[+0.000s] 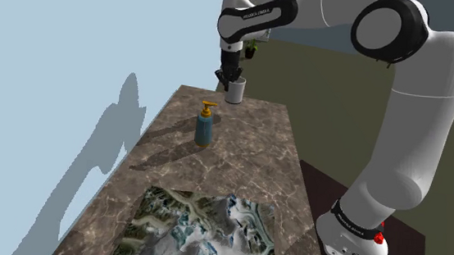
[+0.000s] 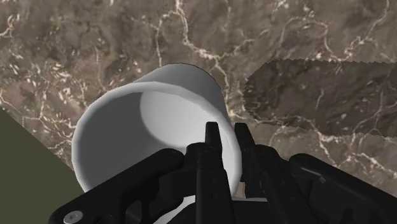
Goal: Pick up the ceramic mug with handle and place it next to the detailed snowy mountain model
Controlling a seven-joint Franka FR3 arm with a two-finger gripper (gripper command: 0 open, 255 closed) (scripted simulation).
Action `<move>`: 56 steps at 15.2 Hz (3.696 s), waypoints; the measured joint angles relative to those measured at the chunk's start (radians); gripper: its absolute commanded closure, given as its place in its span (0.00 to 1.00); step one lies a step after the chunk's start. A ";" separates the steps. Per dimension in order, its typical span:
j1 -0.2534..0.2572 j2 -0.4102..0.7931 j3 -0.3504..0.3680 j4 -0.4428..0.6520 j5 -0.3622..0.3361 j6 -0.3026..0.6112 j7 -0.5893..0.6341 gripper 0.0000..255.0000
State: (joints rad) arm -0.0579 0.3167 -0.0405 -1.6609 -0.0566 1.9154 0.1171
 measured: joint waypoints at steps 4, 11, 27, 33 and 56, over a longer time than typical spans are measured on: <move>0.001 -0.011 0.000 0.036 0.000 -0.047 -0.002 1.00; 0.001 -0.028 0.000 0.108 0.001 -0.136 -0.008 1.00; 0.083 -0.195 0.053 -0.003 -0.002 -0.200 0.122 1.00; 0.150 -0.296 0.112 -0.134 0.007 -0.177 0.248 1.00; 0.307 -0.400 0.284 -0.345 0.056 -0.079 0.566 1.00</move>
State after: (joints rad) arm 0.2489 -0.0831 0.2431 -2.0059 -0.0007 1.8368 0.6835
